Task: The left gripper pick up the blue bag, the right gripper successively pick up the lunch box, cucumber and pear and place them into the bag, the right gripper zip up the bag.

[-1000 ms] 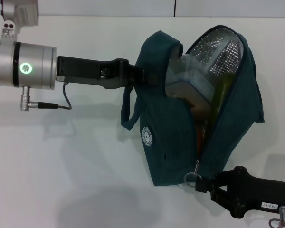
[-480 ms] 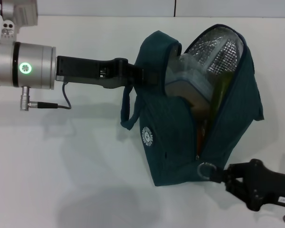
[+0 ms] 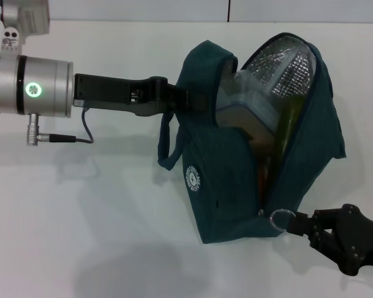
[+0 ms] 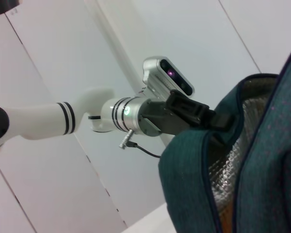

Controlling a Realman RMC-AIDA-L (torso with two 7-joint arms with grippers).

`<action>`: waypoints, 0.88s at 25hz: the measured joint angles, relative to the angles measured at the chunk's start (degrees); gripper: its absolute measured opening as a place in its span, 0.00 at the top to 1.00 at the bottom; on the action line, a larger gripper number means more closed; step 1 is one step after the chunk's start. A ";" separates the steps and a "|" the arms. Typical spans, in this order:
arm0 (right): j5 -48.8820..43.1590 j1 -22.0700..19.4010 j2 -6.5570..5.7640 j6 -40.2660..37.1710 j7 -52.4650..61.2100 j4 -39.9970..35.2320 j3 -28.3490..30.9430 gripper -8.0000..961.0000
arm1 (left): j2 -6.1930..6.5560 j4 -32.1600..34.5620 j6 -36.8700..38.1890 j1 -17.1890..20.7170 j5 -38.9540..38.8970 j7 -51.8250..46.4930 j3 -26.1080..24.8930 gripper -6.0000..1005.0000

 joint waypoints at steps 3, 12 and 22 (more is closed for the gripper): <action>0.00 0.01 -0.16 -0.88 0.00 0.00 0.25 0.97 | -0.02 0.00 0.04 0.00 0.00 0.00 0.00 0.96; 0.06 0.03 0.38 -2.05 -0.51 -0.53 2.46 0.98 | -0.02 0.00 0.07 0.33 0.01 0.63 0.00 0.95; 0.27 0.70 2.01 -4.76 -3.16 -0.77 6.88 0.98 | -0.02 0.00 -0.07 1.01 -0.97 2.32 -0.01 0.95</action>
